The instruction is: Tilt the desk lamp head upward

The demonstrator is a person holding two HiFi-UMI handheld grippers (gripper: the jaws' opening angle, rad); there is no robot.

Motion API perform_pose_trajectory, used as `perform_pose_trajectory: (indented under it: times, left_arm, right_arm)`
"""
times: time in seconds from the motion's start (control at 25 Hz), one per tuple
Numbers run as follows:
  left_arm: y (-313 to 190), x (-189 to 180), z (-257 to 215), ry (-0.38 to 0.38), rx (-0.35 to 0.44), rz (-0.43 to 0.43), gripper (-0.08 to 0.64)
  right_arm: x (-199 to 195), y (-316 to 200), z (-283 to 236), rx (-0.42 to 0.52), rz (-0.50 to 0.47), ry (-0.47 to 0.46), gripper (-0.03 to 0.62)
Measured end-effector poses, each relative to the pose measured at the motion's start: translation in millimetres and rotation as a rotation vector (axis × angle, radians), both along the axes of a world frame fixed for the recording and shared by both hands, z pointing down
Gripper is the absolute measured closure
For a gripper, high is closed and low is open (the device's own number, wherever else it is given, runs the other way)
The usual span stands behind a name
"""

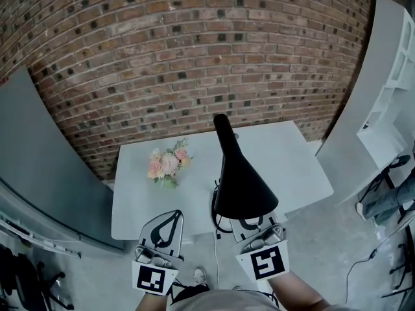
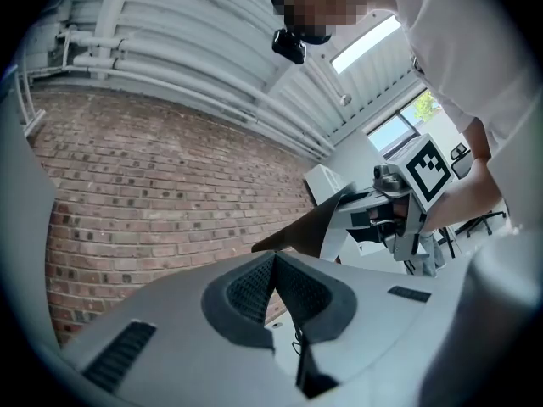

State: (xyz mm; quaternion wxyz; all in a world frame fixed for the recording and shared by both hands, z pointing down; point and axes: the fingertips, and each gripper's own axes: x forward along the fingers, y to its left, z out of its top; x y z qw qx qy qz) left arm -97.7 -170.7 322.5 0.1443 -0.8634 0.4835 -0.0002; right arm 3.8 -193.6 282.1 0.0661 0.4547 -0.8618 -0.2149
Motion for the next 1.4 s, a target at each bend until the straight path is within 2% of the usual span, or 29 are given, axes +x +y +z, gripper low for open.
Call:
perform_pose_trajectory:
  times: [0.4,0.64,1.08,1.4]
  left_arm:
    - [-1.0,6.5,-4.7,0.024,0.015,0.036,0.552]
    - [-0.6,9.1,-3.4,0.037,0.005,0.040,0.552]
    - [3.5,17.2,-3.6,0.049,-0.003,0.049,0.552]
    - [5.8,16.0,-2.7,0.055,-0.011,0.050,0.552]
  right_arm:
    - [3.0,0.6,-4.4,0.001,0.018,0.003,0.575]
    - [5.2,0.8,-5.0,-0.018,0.028,-0.035,0.575]
    - [6.3,6.0,-1.7,-0.006,0.014,-0.001,0.575]
    - [8.1,4.6,0.8,-0.018,0.019,-0.051,0.574]
